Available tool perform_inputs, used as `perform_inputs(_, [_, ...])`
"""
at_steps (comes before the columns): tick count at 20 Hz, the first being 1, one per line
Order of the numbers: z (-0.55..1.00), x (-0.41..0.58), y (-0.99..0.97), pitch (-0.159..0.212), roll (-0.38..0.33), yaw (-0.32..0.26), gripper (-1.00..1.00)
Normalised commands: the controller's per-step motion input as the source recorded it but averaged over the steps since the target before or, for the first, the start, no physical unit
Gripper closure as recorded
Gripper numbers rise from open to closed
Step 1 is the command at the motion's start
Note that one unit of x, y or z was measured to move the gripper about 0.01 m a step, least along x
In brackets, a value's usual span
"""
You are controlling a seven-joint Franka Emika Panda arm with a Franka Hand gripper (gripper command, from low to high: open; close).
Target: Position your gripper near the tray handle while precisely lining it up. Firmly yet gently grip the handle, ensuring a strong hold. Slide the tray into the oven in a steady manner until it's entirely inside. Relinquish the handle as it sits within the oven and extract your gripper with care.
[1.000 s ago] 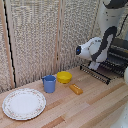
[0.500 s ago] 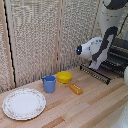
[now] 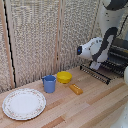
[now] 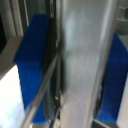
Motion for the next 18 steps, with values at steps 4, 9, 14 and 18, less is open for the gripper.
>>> perform_inputs(4, [-0.13, -0.001, -1.00, 0.000, -0.045, 0.026, 1.00])
perform_inputs(9, [0.02, -0.009, -0.89, 0.000, -0.072, 0.052, 1.00])
perform_inputs(14, [0.05, -0.005, -0.16, 0.000, -0.049, 0.025, -1.00])
perform_inputs(18, [0.22, 0.006, 0.02, -0.001, -0.025, 0.001, -1.00])
